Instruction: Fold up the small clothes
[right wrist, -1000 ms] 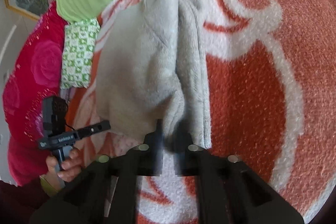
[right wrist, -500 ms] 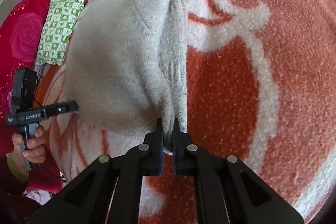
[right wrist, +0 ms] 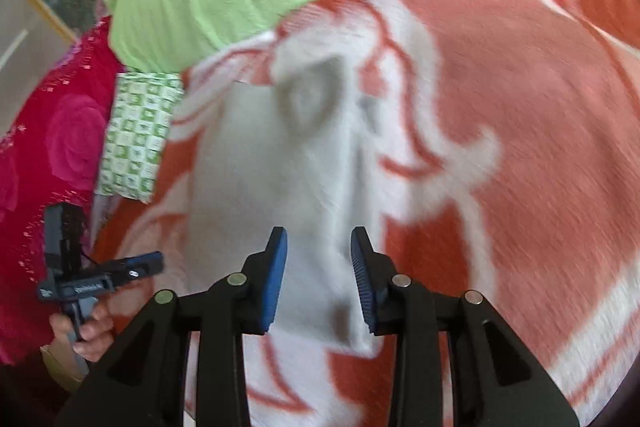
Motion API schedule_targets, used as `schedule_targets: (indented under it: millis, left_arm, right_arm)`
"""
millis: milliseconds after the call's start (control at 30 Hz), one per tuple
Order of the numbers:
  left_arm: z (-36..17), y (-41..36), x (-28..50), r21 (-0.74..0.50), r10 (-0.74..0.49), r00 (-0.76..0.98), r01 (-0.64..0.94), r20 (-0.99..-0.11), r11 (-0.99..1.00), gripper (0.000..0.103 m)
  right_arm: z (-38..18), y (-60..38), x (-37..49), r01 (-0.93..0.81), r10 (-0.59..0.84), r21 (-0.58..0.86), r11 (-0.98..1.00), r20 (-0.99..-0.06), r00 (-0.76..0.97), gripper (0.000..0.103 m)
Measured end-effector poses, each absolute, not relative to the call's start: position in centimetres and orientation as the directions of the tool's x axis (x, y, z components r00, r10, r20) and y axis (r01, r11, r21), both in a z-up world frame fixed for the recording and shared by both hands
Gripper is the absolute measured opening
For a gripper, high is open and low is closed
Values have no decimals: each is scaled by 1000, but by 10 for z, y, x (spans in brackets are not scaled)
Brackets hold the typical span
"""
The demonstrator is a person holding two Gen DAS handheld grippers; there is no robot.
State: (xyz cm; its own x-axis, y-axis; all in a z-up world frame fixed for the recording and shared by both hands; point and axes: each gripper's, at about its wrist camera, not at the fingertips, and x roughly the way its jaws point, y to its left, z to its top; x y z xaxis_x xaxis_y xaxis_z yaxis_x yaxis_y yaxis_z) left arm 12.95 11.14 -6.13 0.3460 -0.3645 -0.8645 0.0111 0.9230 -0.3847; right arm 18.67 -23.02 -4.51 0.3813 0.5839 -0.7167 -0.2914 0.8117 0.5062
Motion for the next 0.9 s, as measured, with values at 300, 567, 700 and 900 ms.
schedule_targets:
  millis: [300,567,700,900]
  left_arm:
    - [-84,69,163,-408,-407,303,62,-862,911,53]
    - [-90,67,160,-364,-365,297,62,-882,929,55]
    - [-80,75,142,-377,-377,302,63,-875,924,58]
    - [-100,75,123,-274,-280,304,63,-910,960,65]
  right_arm:
    - [-110,-212,238,-147,483,463,874,-799,358,30]
    - [-93,-220,231,-184,513,479,858,-786,345,31]
    - [-70,-219,201,-256,557,495,830,-748,361,32]
    - [-115,-231,161,-225,493,445,867,-830,261,32]
